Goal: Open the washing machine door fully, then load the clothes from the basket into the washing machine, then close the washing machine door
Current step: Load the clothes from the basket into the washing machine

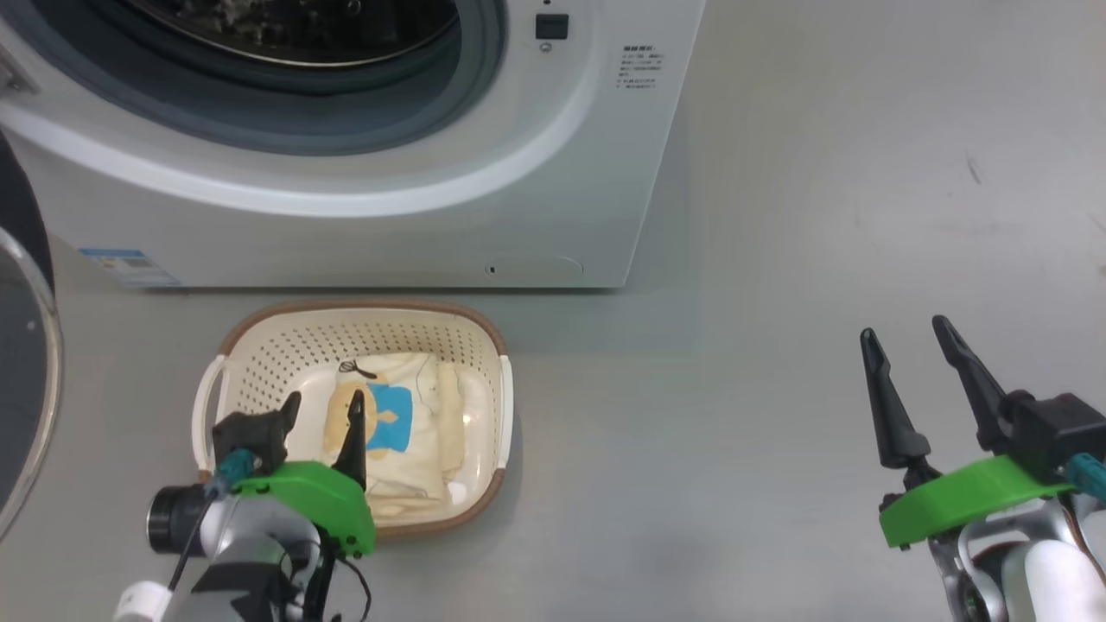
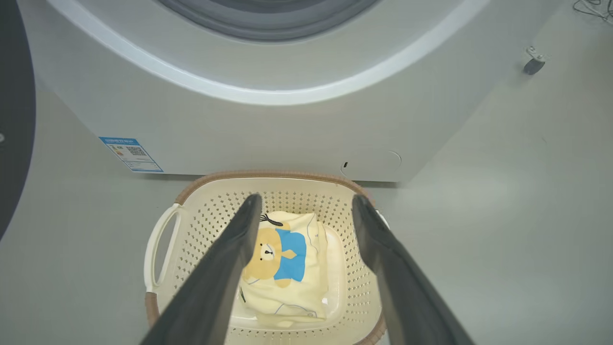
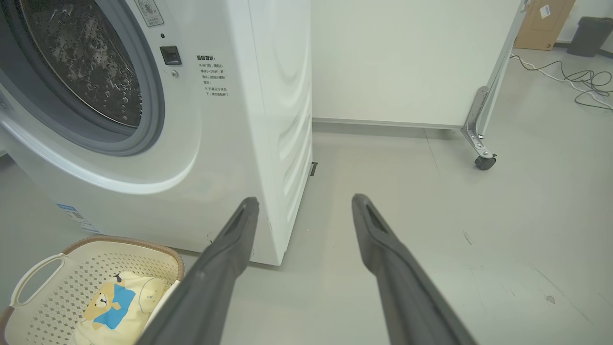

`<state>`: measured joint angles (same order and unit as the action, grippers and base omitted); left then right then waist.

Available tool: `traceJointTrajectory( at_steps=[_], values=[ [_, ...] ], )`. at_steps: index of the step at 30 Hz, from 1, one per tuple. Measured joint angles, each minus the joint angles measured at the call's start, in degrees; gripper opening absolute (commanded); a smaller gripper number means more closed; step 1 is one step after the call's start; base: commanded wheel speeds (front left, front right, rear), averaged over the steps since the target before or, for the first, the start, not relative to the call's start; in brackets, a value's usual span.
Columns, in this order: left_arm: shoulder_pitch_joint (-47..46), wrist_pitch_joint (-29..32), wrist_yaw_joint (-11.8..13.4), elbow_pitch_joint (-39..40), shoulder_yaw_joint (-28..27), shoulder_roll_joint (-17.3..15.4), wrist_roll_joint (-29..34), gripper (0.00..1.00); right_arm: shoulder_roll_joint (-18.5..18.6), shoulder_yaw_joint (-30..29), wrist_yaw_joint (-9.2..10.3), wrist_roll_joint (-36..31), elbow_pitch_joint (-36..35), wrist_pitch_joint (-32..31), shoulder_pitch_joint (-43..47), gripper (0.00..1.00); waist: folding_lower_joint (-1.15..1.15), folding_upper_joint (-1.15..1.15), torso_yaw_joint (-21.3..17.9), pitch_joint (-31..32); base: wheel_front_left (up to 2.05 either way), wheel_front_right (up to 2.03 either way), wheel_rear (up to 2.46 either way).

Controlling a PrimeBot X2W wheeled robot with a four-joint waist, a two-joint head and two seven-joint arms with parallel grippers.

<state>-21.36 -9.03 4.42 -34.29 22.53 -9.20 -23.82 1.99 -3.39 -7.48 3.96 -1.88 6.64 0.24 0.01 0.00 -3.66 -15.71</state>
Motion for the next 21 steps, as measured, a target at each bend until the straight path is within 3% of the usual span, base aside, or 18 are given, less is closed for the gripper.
traceJointTrajectory(
  at_steps=[9, 21],
  values=[
    [-13.44, 2.29, -5.92, -19.92, -0.40, 2.52, -3.46, 1.00, 0.01, 0.48, 0.00, 0.66, -0.65, 1.44, -5.75, 1.00, 0.01, 0.00, -1.90, -9.48, 0.00, 0.00, 0.00],
    [-28.62, 7.65, -9.47, -32.78, -3.79, 2.65, -7.90, 1.00, 0.03, 1.80, 0.00, 1.92, -0.90, 3.78, -11.49, 1.00, 0.01, 0.00, -4.11, -23.52, 0.00, 0.00, 0.00]
  ],
)
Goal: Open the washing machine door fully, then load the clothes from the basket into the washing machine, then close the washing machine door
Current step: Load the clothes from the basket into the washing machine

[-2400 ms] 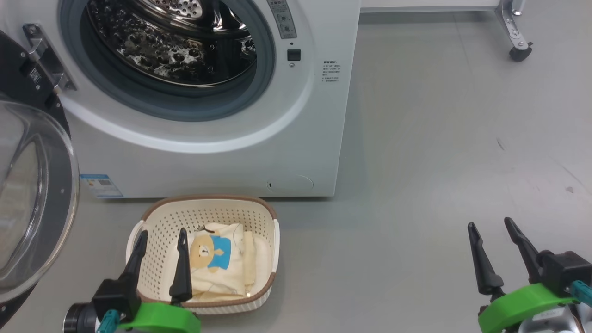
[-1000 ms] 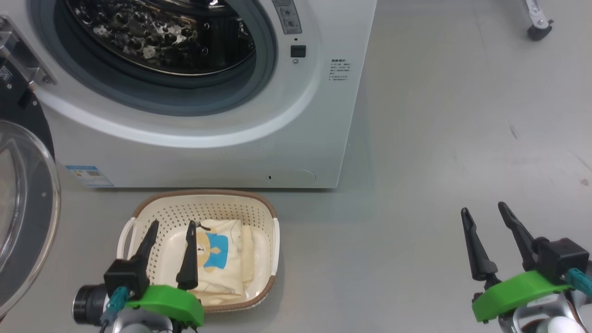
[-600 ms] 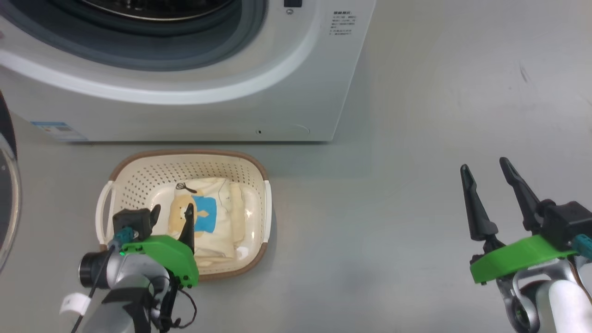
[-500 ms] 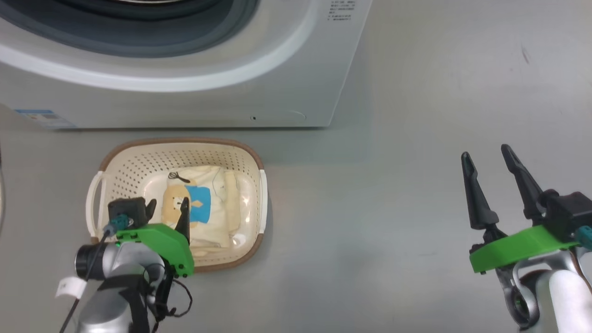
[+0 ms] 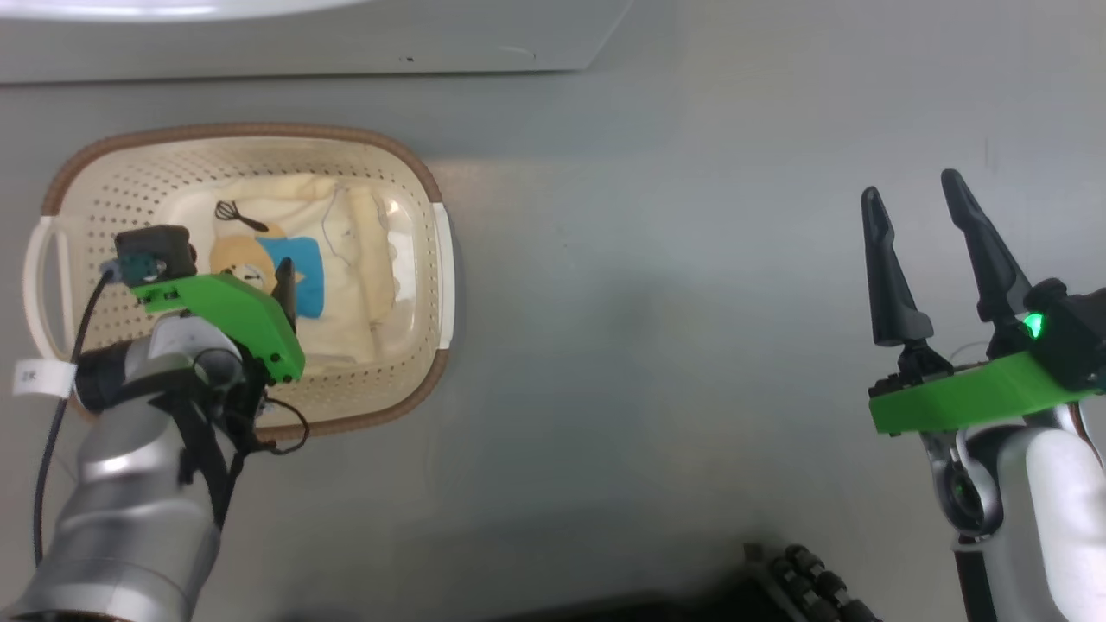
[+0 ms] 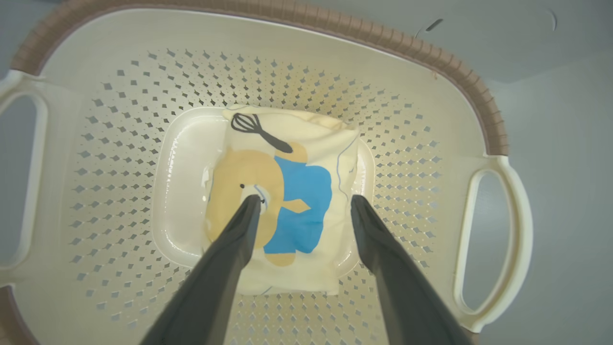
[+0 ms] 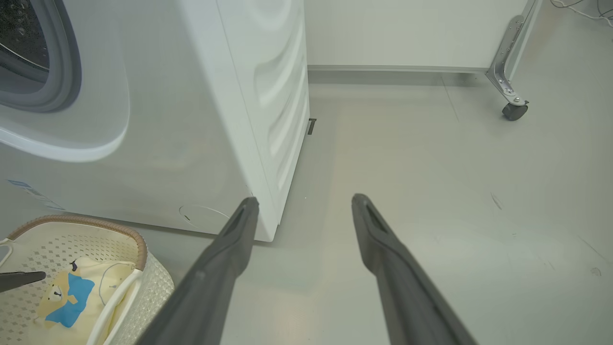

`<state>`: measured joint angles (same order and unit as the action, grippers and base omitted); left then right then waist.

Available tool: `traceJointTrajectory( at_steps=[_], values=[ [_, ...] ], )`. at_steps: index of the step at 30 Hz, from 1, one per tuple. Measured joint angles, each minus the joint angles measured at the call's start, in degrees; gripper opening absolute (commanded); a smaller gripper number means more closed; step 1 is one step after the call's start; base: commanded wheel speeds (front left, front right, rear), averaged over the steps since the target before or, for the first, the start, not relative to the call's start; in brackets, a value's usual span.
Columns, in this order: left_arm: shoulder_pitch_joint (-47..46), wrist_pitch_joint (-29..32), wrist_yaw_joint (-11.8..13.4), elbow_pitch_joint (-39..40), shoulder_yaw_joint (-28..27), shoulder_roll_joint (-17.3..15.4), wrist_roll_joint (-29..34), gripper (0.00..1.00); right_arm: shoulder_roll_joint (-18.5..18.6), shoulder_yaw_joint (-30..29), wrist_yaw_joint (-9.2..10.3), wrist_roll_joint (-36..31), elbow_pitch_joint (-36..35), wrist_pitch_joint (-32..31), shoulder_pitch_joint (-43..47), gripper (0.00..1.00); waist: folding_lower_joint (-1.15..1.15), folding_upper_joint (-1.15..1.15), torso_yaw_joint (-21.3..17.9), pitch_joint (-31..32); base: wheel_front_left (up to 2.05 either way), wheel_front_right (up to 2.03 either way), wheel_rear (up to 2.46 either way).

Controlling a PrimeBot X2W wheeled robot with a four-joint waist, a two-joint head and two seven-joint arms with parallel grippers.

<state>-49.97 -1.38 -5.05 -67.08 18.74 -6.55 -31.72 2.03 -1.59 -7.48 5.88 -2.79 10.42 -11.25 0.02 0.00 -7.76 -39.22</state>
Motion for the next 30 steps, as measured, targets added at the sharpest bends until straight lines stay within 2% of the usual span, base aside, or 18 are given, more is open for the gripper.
traceJointTrajectory(
  at_steps=[8, 14, 22, 27, 28, 29, 30],
  values=[
    [-7.05, 3.70, -1.02, -3.92, 0.56, -2.65, -0.05, 1.00, 0.01, 1.98, 0.00, 1.12, 0.75, 1.76, -4.92, 1.00, 0.00, 0.00, -1.79, -9.68, 0.00, 0.00, 0.00],
    [-9.90, 6.21, -1.05, -5.20, 1.51, -3.88, -0.03, 1.00, 0.01, 2.22, 0.00, 1.71, 1.32, 2.63, -6.12, 1.00, -0.01, 0.00, -3.42, -14.70, 0.00, 0.00, 0.00],
    [-12.02, 10.00, -1.64, -5.94, 1.54, -5.25, -1.18, 1.00, 0.01, 3.36, 0.00, 2.54, 2.23, 3.38, -7.08, 1.00, -0.02, 0.00, -5.46, -17.56, 0.00, 0.00, 0.00],
    [-11.90, 11.23, -0.38, -6.43, 1.10, -5.27, -2.03, 1.00, 0.01, 4.30, 0.00, 3.27, 2.78, 3.46, -7.15, 1.00, -0.02, 0.00, -6.24, -16.89, 0.00, 0.00, 0.00],
    [-11.84, 11.27, -0.37, -6.51, 1.20, -5.24, -2.03, 0.82, 0.01, 4.44, 0.00, 3.27, 2.79, 3.54, -7.15, 1.00, -0.02, 0.00, -6.38, -16.72, 0.00, 0.00, 0.00],
    [-11.79, 11.38, -0.34, -6.57, 1.34, -5.22, -2.03, 0.49, 0.01, 4.49, 0.00, 3.27, 2.79, 3.77, -7.15, 1.00, -0.02, 0.00, -6.49, -16.57, 0.00, 0.00, 0.00],
    [-11.73, 11.40, 0.19, -6.64, 1.60, -5.23, -2.02, 0.25, 0.01, 4.50, 0.00, 3.27, 2.79, 3.89, -7.17, 1.00, -0.02, 0.00, -6.56, -16.42, 0.00, 0.00, 0.00]
  ],
)
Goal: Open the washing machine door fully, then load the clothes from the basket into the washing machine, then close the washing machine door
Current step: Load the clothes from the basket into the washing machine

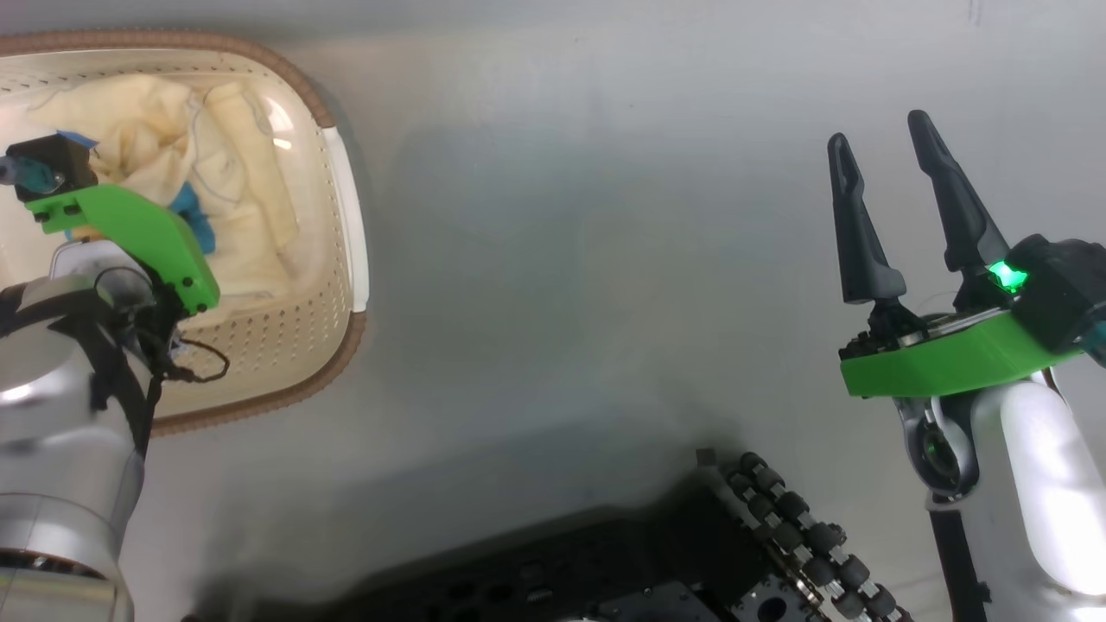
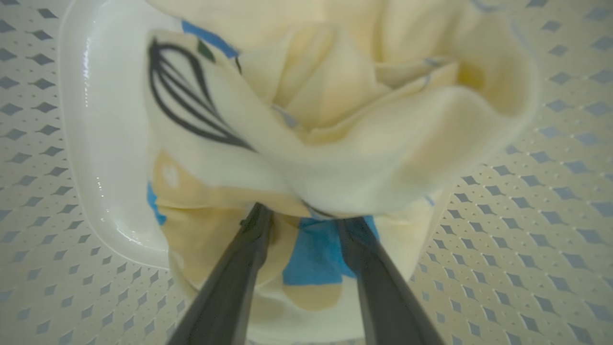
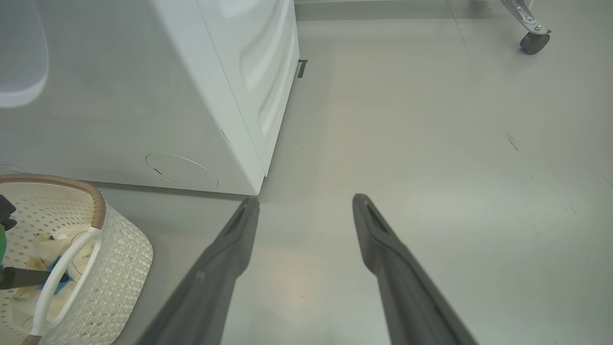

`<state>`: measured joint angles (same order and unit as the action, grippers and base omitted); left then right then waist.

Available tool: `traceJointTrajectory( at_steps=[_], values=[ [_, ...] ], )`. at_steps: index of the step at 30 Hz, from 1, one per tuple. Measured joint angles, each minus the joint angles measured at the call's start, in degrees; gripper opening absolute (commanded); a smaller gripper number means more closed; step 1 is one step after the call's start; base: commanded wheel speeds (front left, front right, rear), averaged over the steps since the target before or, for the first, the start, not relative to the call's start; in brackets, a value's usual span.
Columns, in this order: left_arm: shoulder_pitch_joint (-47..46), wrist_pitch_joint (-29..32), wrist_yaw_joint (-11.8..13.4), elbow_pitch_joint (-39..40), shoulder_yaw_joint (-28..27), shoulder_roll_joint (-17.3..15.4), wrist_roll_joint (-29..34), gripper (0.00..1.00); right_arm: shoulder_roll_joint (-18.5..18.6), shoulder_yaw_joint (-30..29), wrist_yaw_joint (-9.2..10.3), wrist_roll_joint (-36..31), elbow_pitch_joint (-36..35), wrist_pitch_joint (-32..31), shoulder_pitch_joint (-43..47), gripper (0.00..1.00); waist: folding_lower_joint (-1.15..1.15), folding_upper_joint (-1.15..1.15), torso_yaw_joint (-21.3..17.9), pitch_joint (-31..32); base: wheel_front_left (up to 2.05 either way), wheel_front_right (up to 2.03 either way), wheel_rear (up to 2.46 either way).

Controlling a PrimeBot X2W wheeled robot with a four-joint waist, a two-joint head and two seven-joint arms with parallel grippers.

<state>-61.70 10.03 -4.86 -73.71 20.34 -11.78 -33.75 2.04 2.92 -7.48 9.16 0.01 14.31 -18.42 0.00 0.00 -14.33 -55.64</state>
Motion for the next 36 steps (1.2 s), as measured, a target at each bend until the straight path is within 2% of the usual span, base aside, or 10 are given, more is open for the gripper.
traceJointTrajectory(
  at_steps=[1, 4, 15, 28, 36],
  values=[
    [0.16, -0.18, 0.29, -0.09, 0.03, 0.01, 0.00, 0.00, 0.00, 0.00, 0.00, 0.00, 0.00, 0.00, -0.02, 1.00, 0.00, 0.00, -0.06, 0.20, 0.00, 0.00, 0.00],
    [1.25, -1.48, 0.89, -0.10, 0.27, 0.25, 0.01, 0.00, 0.00, -0.02, 0.00, 0.00, 0.00, 0.08, -0.02, 1.00, 0.00, 0.00, -0.04, 1.03, 0.00, 0.00, 0.00],
    [6.78, -10.03, 0.38, -0.27, 0.81, 1.58, 0.05, 0.00, 0.00, -2.42, 0.00, -0.11, 0.49, 0.13, 0.55, 1.00, 0.00, 0.00, 1.82, 6.61, 0.00, 0.00, 0.00],
    [12.91, -21.11, 0.36, -0.38, 1.04, 3.96, -0.94, 0.00, 0.01, -3.46, 0.00, -0.69, 1.62, -0.65, 3.87, 1.00, 0.00, 0.00, 5.10, 17.27, 0.00, 0.00, 0.00],
    [16.77, -24.15, 0.94, 1.97, 0.24, 4.04, -1.07, 0.00, 1.24, -4.47, 0.00, -1.27, 1.89, -2.26, 6.42, 1.00, -0.01, 0.00, 6.88, 25.73, 0.00, 0.00, 0.00]
  ],
)
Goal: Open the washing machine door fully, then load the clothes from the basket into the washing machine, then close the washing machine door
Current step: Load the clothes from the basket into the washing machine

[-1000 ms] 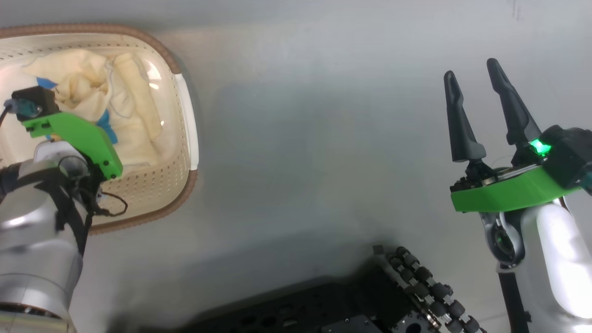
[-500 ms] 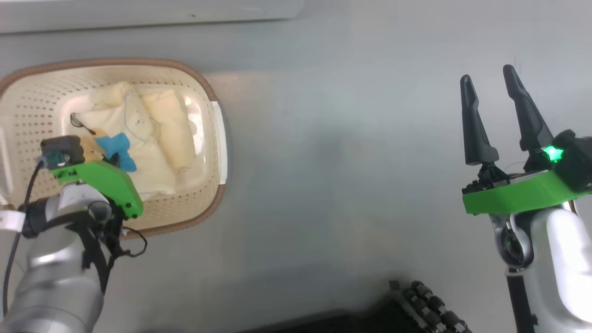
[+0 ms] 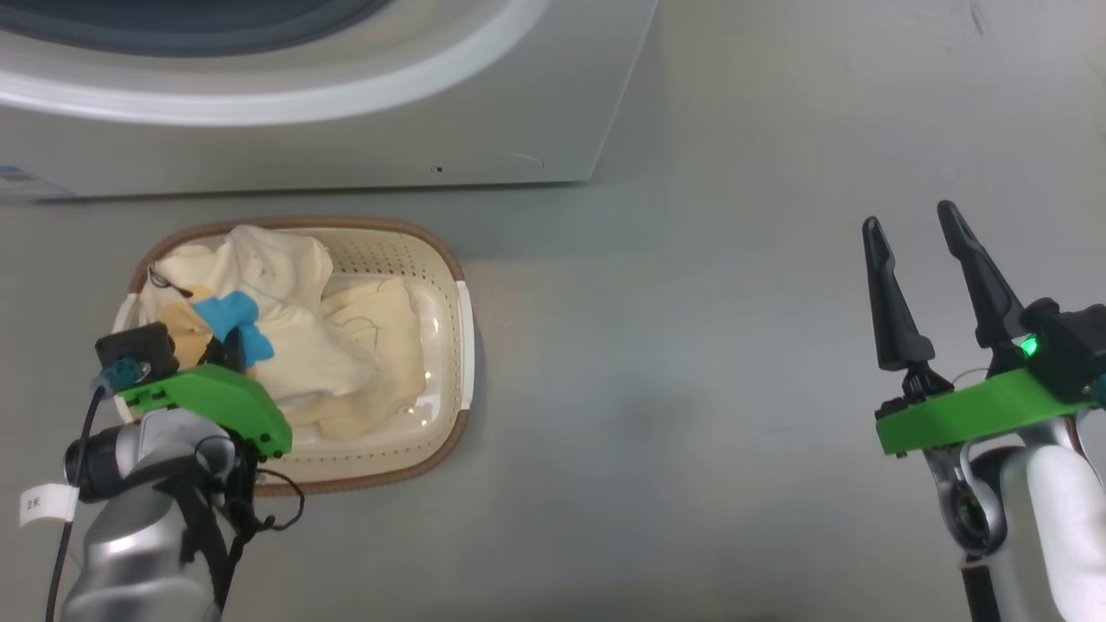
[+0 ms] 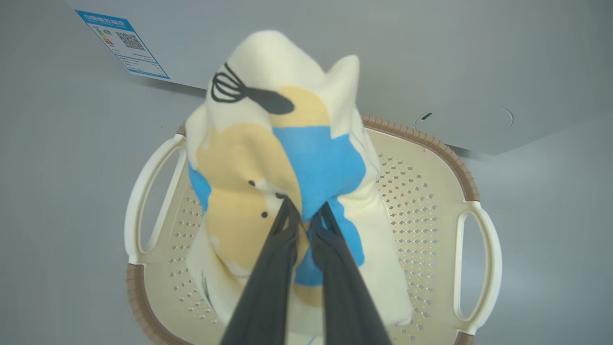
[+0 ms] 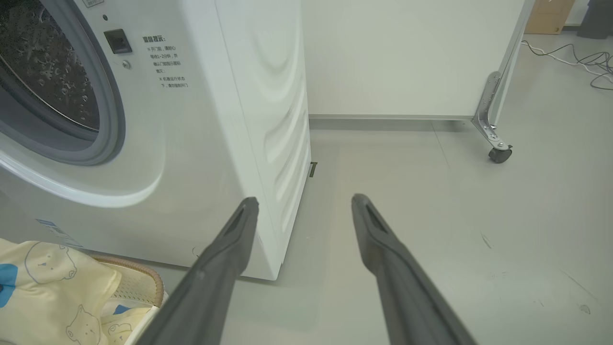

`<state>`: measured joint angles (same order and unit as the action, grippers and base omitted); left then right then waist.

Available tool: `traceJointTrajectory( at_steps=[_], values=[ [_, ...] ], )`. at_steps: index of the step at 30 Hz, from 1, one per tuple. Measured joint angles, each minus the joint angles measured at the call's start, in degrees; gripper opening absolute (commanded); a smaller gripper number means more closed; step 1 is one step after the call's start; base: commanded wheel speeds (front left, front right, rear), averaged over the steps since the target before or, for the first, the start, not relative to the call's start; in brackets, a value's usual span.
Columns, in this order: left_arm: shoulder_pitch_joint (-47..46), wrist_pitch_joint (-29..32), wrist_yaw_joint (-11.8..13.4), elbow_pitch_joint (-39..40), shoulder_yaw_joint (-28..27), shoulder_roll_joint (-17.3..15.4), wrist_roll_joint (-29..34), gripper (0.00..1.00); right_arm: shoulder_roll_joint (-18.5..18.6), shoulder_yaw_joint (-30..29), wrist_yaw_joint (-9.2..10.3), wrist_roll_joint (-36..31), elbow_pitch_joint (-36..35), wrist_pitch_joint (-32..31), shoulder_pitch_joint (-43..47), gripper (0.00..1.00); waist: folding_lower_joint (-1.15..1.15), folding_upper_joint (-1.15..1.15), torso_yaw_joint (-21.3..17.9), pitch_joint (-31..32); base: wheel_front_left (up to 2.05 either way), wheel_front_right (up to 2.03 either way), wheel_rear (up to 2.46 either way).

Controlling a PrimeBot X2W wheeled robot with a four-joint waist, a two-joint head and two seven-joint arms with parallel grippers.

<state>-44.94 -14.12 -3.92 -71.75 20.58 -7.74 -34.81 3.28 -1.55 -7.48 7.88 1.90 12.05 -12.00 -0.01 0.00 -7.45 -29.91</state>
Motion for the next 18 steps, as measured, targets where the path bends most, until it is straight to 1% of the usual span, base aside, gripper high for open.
traceJointTrajectory(
  at_steps=[4, 8, 13, 18],
  values=[
    [3.51, 0.00, 2.05, 8.02, -2.21, -0.59, 0.52, 0.00, -0.01, -0.21, 0.00, -0.30, 0.18, -0.75, 1.93, 1.00, 0.00, 0.00, 0.75, 4.14, 0.00, 0.00, 0.00],
    [8.90, -0.03, 4.26, 17.56, -4.70, -1.43, 3.24, 0.00, -0.01, -0.92, 0.00, -0.42, 0.20, -1.74, 3.94, 1.00, 0.00, 0.00, 1.51, 8.00, 0.00, 0.00, 0.00],
    [16.62, -0.04, 6.38, 29.78, -7.45, -2.69, 7.32, 0.00, 0.00, -1.78, 0.00, -1.15, -0.16, -2.55, 5.92, 1.00, 0.00, 0.00, 2.32, 12.47, 0.00, 0.00, 0.00],
    [23.91, -0.04, 8.47, 41.00, -8.67, -3.45, 10.29, 0.00, 0.00, -1.96, 0.00, -1.87, -0.49, -3.67, 8.80, 1.00, 0.00, 0.00, 2.96, 16.67, 0.00, 0.00, 0.00]
  ],
)
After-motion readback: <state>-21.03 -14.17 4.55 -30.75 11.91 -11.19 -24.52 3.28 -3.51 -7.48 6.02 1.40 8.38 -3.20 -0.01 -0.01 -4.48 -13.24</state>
